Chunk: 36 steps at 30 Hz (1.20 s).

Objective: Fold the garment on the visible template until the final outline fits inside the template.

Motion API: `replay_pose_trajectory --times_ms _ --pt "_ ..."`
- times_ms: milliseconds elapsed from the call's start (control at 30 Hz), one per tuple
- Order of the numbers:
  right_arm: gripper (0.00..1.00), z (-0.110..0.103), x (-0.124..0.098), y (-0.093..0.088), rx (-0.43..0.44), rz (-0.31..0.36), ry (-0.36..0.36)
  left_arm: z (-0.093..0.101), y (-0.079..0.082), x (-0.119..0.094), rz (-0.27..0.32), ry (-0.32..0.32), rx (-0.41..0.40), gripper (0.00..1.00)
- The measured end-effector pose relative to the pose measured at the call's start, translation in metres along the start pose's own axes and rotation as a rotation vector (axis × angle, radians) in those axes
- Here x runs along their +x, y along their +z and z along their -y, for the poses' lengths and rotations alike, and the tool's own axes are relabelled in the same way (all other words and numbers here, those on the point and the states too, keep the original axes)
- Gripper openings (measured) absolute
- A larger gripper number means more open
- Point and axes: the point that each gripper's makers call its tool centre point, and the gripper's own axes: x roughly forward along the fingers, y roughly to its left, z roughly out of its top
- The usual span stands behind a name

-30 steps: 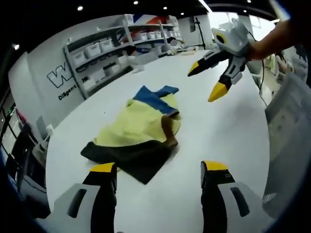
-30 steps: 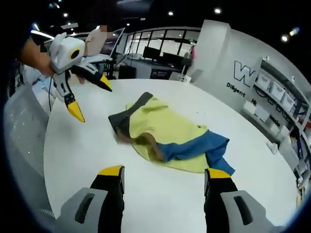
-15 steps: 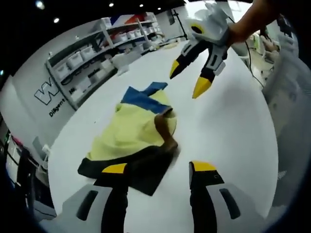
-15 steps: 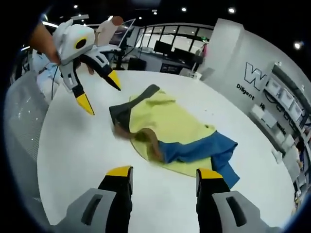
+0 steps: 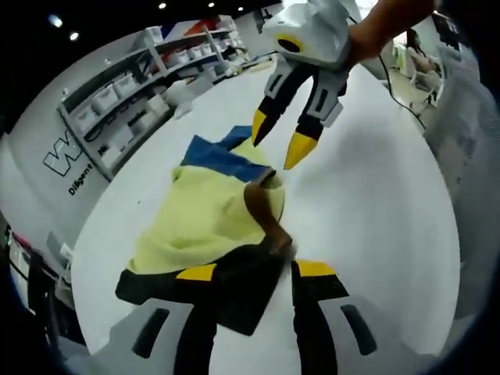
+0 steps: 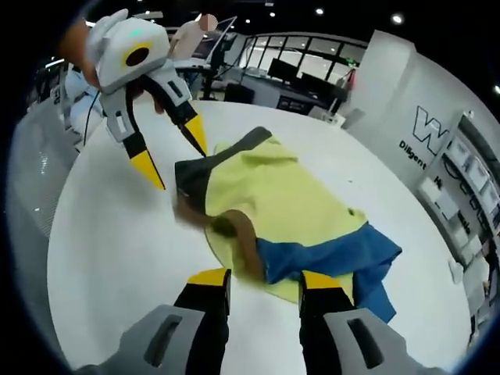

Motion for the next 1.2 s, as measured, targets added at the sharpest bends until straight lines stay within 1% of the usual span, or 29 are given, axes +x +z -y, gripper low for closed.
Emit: replay_pose_trajectory --times_ms 67,267,300,333,400,533,567,600,733,800,867,967,1000,1033,1067,1200 --pt "0.26 0.002 0.005 -0.001 0.005 -0.003 0.008 -0.001 0.0 0.002 -0.003 -0.003 0.007 0.36" --pt "0.17 0.005 0.014 -0.002 0.006 -0.017 0.032 -0.004 -0.002 0.012 -0.024 -0.027 -0.002 0.3" --pt "0.15 0.003 0.017 -0.002 0.06 -0.01 0.052 -0.004 -0.003 0.014 -0.029 -0.031 -0.004 0.29" --pt "0.15 0.005 0.019 -0.003 0.078 -0.019 0.053 -0.003 -0.005 0.015 -0.037 -0.036 -0.001 0.29" --pt "0.13 0.007 0.023 -0.004 0.06 -0.023 0.05 -0.004 -0.006 0.017 -0.044 -0.04 0.006 0.27" --pt "0.07 0.002 0.029 -0.008 0.05 -0.044 0.072 -0.005 -0.01 0.02 -0.062 -0.053 -0.02 0.21" --pt "0.06 0.002 0.03 -0.009 0.052 -0.051 0.072 -0.005 -0.011 0.021 -0.069 -0.055 -0.023 0.2" --pt "0.05 0.001 0.031 -0.011 0.076 -0.061 0.076 -0.006 -0.013 0.022 -0.075 -0.054 -0.025 0.2" --pt "0.02 0.0 0.03 -0.01 0.089 -0.055 0.072 -0.006 -0.016 0.022 -0.091 -0.055 -0.024 0.16" --pt "0.0 0.001 0.03 -0.011 0.083 -0.059 0.069 -0.007 -0.017 0.022 -0.092 -0.052 -0.019 0.14" --pt "0.0 0.001 0.029 -0.011 0.084 -0.066 0.069 -0.007 -0.018 0.021 -0.095 -0.052 -0.017 0.13" --pt "0.0 -0.001 0.027 -0.012 0.092 -0.074 0.075 -0.007 -0.022 0.02 -0.108 -0.054 -0.007 0.06" --pt "0.0 -0.002 0.026 -0.013 0.086 -0.081 0.077 -0.007 -0.023 0.02 -0.111 -0.055 -0.014 0.03" --pt "0.0 -0.003 0.026 -0.013 0.085 -0.084 0.079 -0.006 -0.025 0.019 -0.115 -0.059 -0.033 0.03" --pt "0.0 -0.004 0.025 -0.014 0.085 -0.087 0.081 -0.004 -0.026 0.018 -0.12 -0.065 -0.075 0.03" --pt "0.0 -0.011 0.021 -0.016 0.096 -0.102 0.096 0.001 -0.028 0.015 -0.127 -0.076 -0.094 0.03"
